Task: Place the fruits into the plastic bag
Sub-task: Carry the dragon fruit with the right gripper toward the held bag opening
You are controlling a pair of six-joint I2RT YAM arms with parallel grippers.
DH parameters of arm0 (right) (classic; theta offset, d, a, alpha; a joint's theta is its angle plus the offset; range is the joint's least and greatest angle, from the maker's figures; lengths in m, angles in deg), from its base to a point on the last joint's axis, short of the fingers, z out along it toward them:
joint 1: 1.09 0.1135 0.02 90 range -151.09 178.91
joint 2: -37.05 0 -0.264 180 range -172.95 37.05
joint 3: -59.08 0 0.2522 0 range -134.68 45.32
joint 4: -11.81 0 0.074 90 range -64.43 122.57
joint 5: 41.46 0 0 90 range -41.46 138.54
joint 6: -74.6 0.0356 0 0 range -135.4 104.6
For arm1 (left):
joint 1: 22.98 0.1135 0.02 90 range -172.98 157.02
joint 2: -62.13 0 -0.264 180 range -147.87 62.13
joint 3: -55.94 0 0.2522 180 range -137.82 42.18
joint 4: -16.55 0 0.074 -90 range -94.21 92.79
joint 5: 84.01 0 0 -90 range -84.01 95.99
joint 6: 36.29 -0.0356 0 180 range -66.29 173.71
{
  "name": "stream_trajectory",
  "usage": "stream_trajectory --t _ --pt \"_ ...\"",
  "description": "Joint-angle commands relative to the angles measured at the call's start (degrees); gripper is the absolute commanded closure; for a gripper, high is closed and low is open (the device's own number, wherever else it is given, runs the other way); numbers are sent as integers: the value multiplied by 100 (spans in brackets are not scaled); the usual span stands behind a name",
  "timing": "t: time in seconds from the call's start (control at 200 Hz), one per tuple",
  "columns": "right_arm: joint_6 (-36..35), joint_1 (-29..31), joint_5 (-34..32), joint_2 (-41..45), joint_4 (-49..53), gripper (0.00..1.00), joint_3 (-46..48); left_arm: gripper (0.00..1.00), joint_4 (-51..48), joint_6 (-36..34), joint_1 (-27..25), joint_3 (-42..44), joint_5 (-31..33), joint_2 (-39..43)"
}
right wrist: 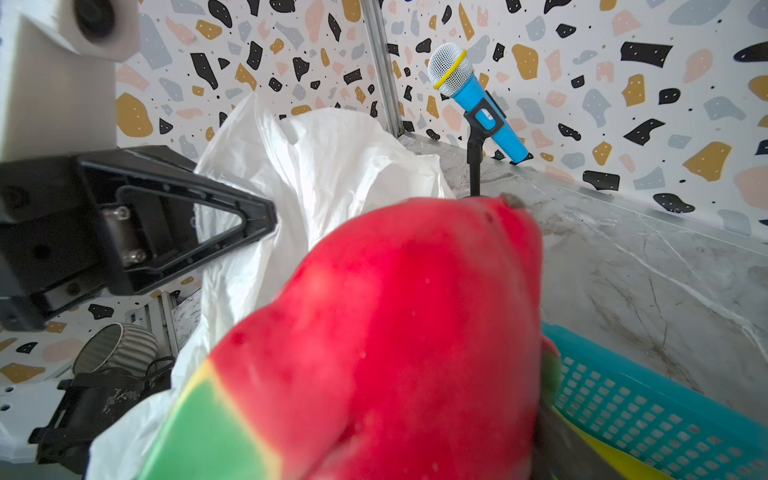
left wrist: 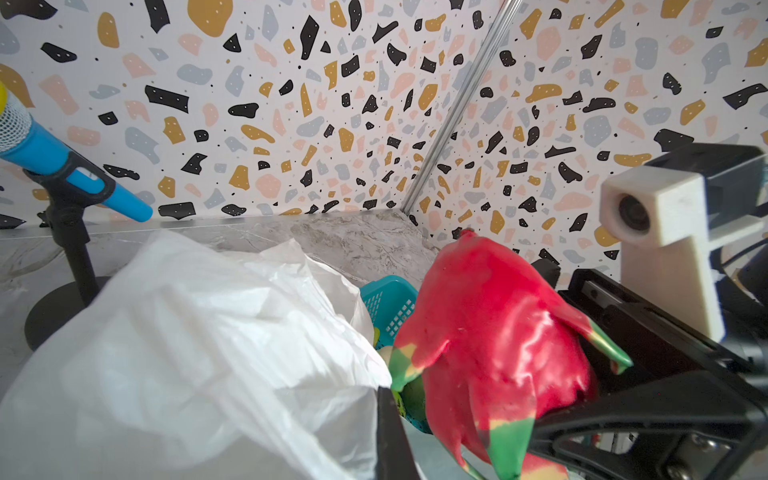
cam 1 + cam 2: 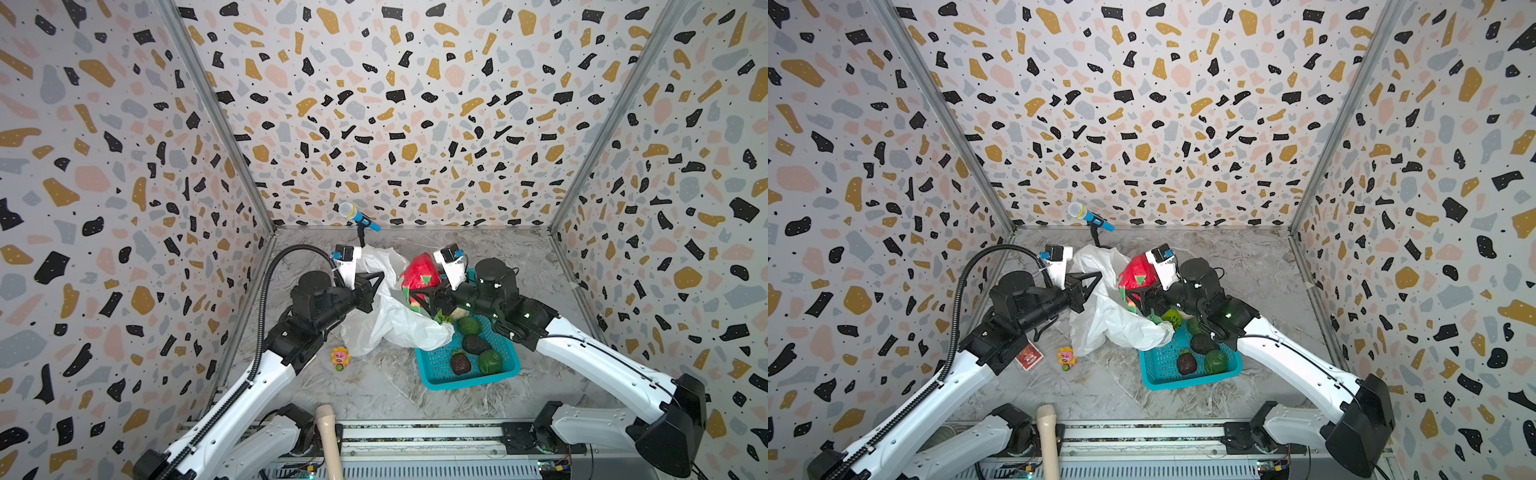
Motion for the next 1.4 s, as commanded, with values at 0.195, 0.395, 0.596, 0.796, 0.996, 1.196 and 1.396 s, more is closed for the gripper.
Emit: stream_trajectory --t 0.195,0.395,0.596,0.796,0.996,1.196,1.396 --pt "-56 14 -169 669 -79 65 52 100 147 -96 -4 91 37 -22" --pt "105 116 11 767 -73 65 270 100 157 -88 -4 12 -51 -140" --pt "154 401 37 608 -139 65 392 100 161 -45 -4 -14 -113 -193" --pt "267 497 98 344 -299 65 444 100 219 122 -4 11 -293 -265" --pt "399 420 121 28 -534 65 411 100 271 174 -13 24 -582 -280" --pt "582 109 246 -226 -785 65 354 100 102 32 -57 11 -900 -271" --pt "715 -101 442 -568 -913 65 97 100 163 73 -134 95 -925 -195"
